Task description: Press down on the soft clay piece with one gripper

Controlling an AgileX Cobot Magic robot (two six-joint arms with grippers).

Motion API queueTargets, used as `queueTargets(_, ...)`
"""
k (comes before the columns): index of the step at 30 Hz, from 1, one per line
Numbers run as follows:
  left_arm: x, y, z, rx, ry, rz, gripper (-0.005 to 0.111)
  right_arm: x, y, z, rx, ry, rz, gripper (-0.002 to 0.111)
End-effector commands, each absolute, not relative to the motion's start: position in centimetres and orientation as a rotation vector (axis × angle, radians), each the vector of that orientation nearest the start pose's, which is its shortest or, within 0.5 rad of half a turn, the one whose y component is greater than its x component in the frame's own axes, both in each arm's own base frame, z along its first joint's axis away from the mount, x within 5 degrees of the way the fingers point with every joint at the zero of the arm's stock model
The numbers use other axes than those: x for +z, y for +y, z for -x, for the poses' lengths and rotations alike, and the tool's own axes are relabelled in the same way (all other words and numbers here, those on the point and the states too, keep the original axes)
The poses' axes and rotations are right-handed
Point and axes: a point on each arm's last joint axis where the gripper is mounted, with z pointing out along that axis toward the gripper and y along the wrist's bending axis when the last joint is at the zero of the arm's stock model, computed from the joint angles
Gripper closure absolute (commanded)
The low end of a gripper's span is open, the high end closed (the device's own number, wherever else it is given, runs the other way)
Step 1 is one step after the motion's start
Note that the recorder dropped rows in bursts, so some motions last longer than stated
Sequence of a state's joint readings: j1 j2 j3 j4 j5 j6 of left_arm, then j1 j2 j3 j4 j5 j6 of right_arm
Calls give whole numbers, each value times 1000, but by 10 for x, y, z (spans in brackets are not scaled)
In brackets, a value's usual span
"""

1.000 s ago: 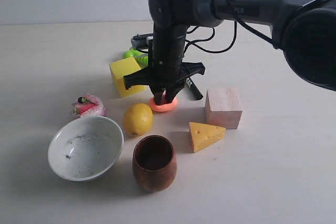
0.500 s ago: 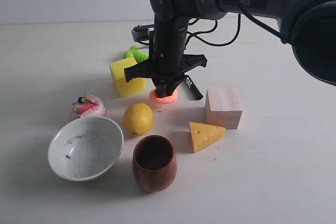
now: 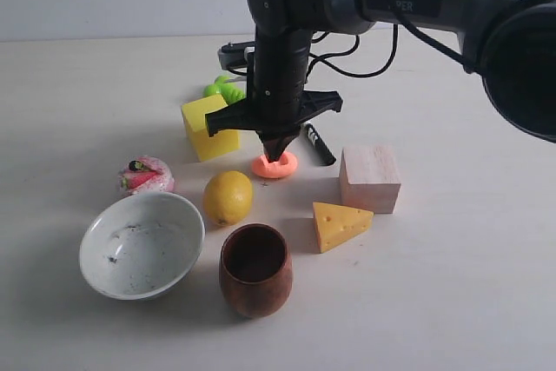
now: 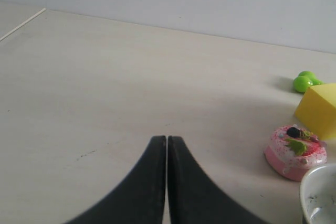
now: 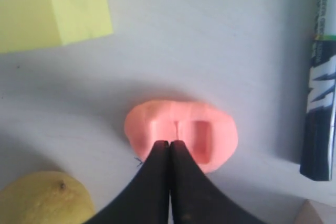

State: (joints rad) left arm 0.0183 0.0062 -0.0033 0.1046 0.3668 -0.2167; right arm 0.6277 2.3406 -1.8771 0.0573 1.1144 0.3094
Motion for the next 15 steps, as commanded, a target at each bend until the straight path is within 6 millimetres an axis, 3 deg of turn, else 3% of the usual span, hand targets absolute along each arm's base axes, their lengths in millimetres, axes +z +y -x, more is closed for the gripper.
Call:
queueTargets(1, 181, 4, -53, -37, 1839, 152, 103, 162, 276, -379, 97, 3003, 464, 108)
queueTargets(10, 181, 4, -53, -37, 1839, 152, 103, 250, 256, -372, 41, 2787, 430, 108)
queueTargets(12, 181, 4, -53, -37, 1839, 152, 103, 258, 250, -367, 25, 2765, 411, 108)
queueTargets(15, 181, 4, -53, -37, 1839, 152, 103, 254, 242, -356, 14, 2780, 410, 108)
